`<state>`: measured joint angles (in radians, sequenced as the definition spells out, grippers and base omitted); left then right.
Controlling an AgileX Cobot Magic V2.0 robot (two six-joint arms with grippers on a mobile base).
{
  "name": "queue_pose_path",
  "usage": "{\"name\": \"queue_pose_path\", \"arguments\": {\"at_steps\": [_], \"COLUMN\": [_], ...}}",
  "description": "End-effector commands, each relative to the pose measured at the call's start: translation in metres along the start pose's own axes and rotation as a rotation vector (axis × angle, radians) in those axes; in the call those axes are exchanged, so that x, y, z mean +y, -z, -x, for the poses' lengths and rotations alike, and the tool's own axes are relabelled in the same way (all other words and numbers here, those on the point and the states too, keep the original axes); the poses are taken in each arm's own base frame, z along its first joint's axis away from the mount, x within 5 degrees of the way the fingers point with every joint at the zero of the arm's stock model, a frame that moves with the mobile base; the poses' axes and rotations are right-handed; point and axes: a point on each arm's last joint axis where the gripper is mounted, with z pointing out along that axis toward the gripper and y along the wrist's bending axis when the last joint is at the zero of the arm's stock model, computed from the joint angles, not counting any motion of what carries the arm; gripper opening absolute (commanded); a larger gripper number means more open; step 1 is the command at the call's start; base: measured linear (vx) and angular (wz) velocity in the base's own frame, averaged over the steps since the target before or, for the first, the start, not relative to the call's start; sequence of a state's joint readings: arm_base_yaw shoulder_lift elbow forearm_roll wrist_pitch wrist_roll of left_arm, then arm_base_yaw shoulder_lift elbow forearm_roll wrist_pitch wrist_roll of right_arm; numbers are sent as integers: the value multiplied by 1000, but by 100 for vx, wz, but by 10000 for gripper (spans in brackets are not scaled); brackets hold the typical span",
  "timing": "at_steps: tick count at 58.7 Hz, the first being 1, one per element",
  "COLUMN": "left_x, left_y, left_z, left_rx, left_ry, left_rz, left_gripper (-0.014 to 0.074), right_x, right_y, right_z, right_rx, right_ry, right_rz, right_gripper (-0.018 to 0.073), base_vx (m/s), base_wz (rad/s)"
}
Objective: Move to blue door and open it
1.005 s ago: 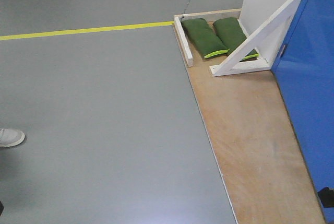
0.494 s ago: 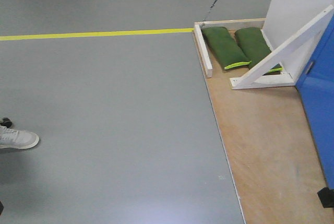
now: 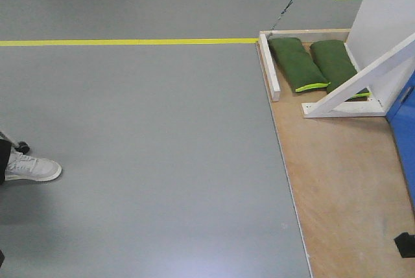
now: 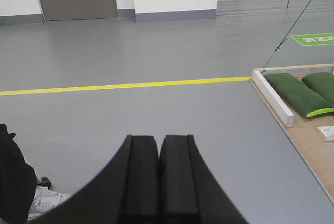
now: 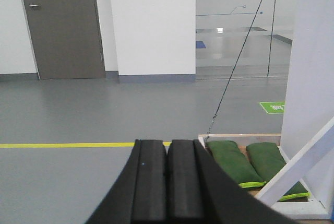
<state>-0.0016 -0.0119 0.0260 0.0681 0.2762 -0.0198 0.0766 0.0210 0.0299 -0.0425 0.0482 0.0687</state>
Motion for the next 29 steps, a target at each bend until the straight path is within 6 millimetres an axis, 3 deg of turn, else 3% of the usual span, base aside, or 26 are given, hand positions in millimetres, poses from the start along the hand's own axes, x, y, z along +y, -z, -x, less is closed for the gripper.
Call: {"name": "queue_pose_path", "arguments": {"at_steps": [1, 29], "left_x": [0, 0], "left_y": [4, 4], "left_z": [17, 17], "left_rx": [-123, -123], "left_ry": [8, 8], "left_rz": [-7, -7], "left_gripper": [73, 73], "right_x": [1, 1], "right_y": [-1, -1], "right_z": [6, 6], "right_rx": [-65, -65], "right_ry": [12, 12], "right_rz": [7, 7], "right_gripper": [12, 12], "base_vx": [0, 0], "base_wz": [0, 0]}}
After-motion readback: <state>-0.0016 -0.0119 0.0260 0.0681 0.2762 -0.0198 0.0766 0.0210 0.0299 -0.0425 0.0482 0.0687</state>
